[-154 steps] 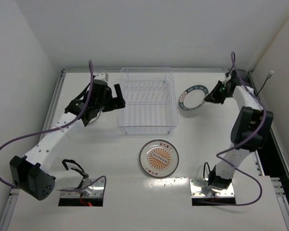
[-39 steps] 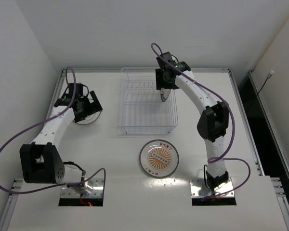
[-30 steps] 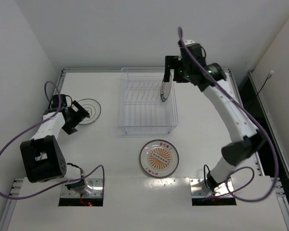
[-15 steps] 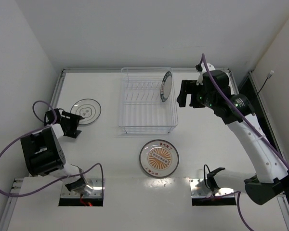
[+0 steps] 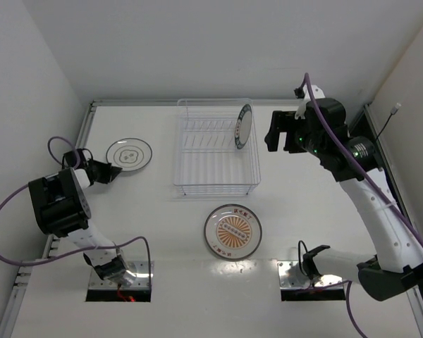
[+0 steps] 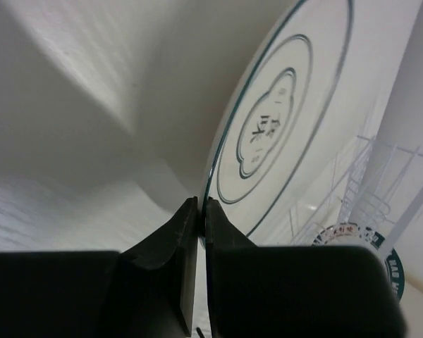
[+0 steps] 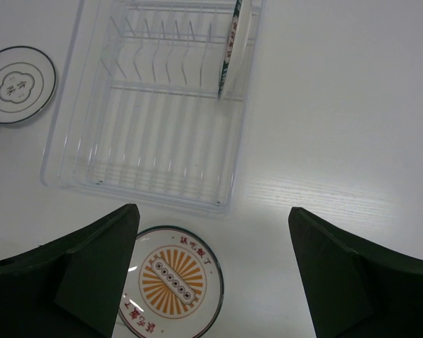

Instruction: Load the plates into the dish rack

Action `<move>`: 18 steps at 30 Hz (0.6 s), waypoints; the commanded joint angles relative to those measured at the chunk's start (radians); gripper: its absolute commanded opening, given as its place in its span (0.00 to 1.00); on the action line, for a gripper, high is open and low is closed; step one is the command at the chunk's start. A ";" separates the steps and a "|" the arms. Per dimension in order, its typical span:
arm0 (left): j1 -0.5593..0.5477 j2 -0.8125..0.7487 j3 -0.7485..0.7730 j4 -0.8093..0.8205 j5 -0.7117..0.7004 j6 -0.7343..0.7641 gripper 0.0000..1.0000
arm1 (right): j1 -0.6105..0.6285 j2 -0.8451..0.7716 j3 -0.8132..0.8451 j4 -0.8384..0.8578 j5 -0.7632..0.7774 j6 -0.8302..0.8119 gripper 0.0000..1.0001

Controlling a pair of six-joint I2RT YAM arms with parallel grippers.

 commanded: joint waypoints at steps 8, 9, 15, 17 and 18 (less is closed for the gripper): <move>-0.110 -0.379 0.094 -0.027 0.186 0.042 0.00 | -0.040 0.009 -0.121 0.180 -0.340 0.063 0.84; -0.136 -0.399 0.078 0.006 0.217 0.019 0.00 | -0.052 0.009 -0.141 0.246 -0.385 0.093 0.84; -0.320 -0.522 0.012 0.145 0.242 -0.091 0.00 | -0.132 0.078 -0.306 0.530 -0.732 0.300 0.83; -0.400 -0.522 0.022 0.157 0.255 -0.104 0.00 | -0.144 0.120 -0.339 0.686 -0.816 0.363 0.82; -0.426 -0.522 0.022 0.168 0.269 -0.104 0.00 | -0.144 0.137 -0.360 0.729 -0.833 0.389 0.82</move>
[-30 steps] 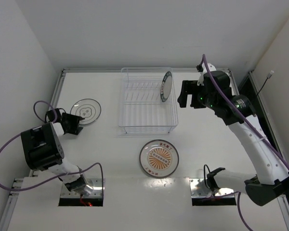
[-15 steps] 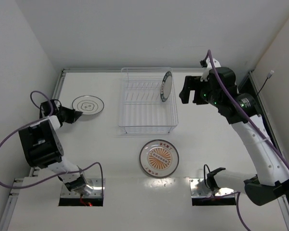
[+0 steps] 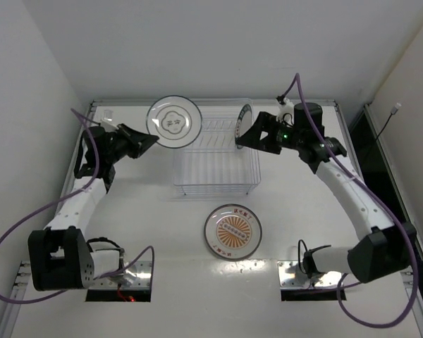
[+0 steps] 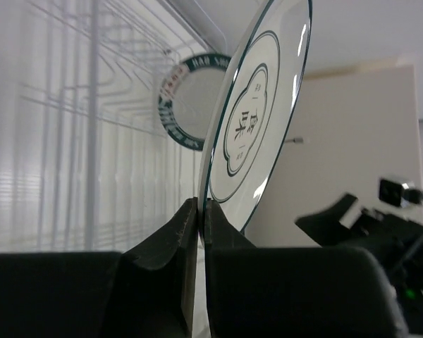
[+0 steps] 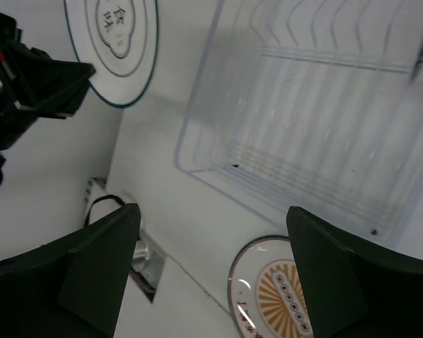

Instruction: Load the plates into the dish rack

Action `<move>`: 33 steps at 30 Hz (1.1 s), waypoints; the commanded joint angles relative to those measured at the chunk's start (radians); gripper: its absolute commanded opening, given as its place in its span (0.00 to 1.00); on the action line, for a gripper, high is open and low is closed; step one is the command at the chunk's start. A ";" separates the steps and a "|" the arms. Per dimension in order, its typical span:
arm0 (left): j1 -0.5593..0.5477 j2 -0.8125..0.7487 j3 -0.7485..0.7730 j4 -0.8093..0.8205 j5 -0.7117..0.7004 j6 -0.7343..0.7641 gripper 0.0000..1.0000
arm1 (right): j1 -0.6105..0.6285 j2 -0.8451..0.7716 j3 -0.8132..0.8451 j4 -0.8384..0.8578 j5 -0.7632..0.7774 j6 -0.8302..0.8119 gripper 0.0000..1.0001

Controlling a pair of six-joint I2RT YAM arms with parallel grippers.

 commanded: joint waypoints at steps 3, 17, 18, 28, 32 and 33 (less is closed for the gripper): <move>-0.156 -0.014 -0.002 0.124 0.040 -0.073 0.00 | -0.021 0.099 -0.064 0.402 -0.235 0.219 0.79; -0.359 0.048 0.038 0.172 0.027 -0.162 0.00 | -0.039 0.231 -0.082 0.557 -0.241 0.305 0.00; -0.359 0.062 0.048 0.158 0.028 -0.148 0.02 | -0.050 0.231 -0.073 0.557 -0.241 0.305 0.00; -0.231 0.139 0.355 -0.585 -0.107 0.292 0.94 | -0.117 0.280 0.307 0.082 0.221 0.087 0.00; -0.175 0.130 0.380 -0.716 -0.150 0.395 0.96 | -0.027 0.399 0.572 -0.163 0.530 -0.077 0.00; -0.153 0.119 0.380 -0.727 -0.150 0.404 0.96 | -0.015 0.421 0.605 -0.182 0.605 -0.092 0.00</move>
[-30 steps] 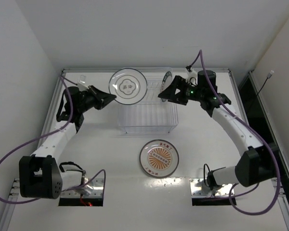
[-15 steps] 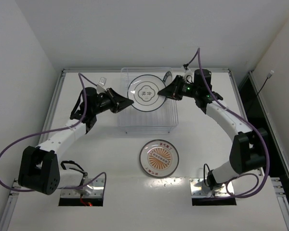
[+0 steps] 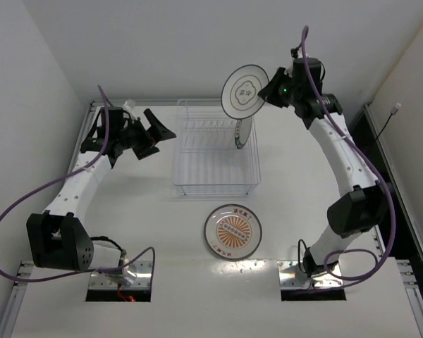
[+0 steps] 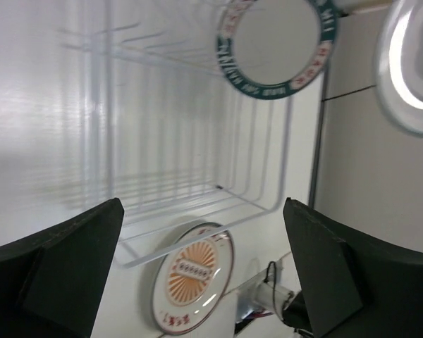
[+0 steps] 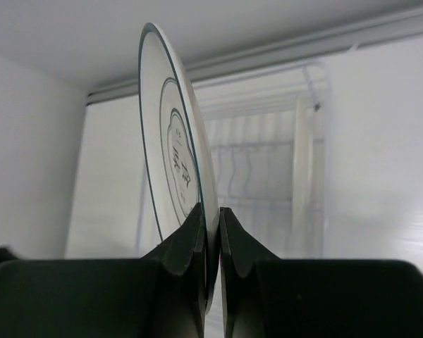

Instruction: Load the plates into the dish rack

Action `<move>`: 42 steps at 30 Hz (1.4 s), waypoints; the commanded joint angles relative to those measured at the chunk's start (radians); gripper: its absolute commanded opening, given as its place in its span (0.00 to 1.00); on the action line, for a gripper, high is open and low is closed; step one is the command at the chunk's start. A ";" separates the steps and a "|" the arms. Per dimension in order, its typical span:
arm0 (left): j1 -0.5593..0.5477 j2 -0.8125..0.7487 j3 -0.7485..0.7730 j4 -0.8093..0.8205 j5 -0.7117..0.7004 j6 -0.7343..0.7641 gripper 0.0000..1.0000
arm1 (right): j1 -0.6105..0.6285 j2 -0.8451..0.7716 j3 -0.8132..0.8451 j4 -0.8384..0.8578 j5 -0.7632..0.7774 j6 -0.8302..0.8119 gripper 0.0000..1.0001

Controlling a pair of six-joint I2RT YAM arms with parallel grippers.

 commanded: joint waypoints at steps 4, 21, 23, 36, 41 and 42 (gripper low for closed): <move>0.075 -0.034 -0.023 -0.213 -0.034 0.159 0.96 | 0.133 0.174 0.315 -0.265 0.481 -0.215 0.00; 0.129 -0.045 -0.076 -0.255 -0.014 0.205 0.96 | 0.268 0.428 0.464 -0.344 0.775 -0.320 0.00; 0.129 -0.045 -0.076 -0.255 -0.014 0.205 0.96 | 0.268 0.440 0.464 -0.344 0.775 -0.320 0.00; 0.129 -0.054 -0.096 -0.255 -0.004 0.205 0.96 | 0.277 0.518 0.469 -0.330 0.755 -0.320 0.00; 0.129 -0.054 -0.096 -0.255 -0.004 0.205 0.96 | 0.277 0.601 0.499 -0.361 0.703 -0.297 0.00; 0.129 -0.054 -0.096 -0.255 0.006 0.205 0.96 | 0.277 0.613 0.499 -0.370 0.703 -0.286 0.00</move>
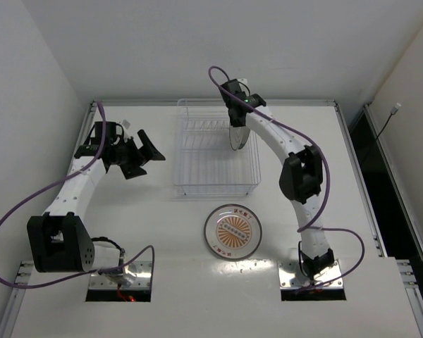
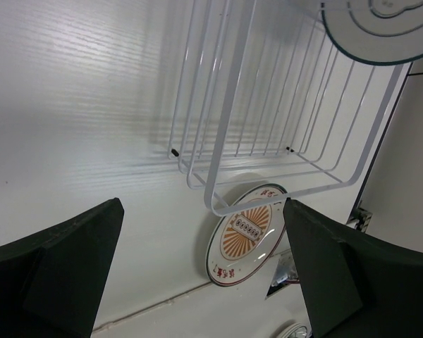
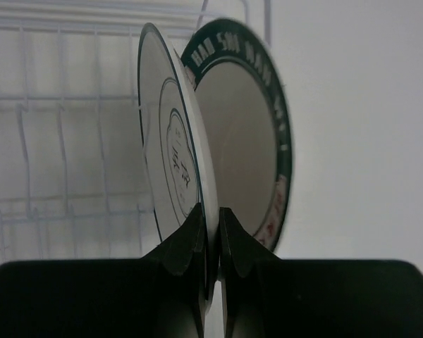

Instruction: Load the plates into the dish rack

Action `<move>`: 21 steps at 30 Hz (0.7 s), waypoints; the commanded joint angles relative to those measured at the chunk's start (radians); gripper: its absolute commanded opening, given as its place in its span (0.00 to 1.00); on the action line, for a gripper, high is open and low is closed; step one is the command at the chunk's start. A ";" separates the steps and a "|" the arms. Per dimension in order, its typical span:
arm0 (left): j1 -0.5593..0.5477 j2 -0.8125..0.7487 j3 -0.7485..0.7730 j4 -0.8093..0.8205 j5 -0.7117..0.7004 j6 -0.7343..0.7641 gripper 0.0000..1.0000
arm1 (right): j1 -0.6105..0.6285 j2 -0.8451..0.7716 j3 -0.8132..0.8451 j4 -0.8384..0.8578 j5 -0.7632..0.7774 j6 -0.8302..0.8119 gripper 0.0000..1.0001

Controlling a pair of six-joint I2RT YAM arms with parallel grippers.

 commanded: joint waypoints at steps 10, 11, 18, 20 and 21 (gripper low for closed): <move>-0.004 -0.034 -0.027 0.044 0.054 0.046 0.96 | -0.018 -0.019 0.023 -0.047 -0.193 0.047 0.14; -0.004 -0.034 -0.053 0.055 0.054 0.058 0.97 | -0.018 -0.037 0.023 -0.056 -0.216 0.047 0.22; -0.095 -0.171 -0.175 0.168 0.039 0.159 0.97 | -0.018 -0.261 0.023 -0.083 -0.379 0.076 0.62; -0.141 -0.222 -0.252 0.256 0.087 0.141 0.97 | -0.018 -0.322 0.023 -0.097 -0.405 0.076 0.70; -0.156 -0.245 -0.298 0.302 0.120 0.123 0.97 | -0.018 -0.355 0.023 -0.117 -0.416 0.076 0.70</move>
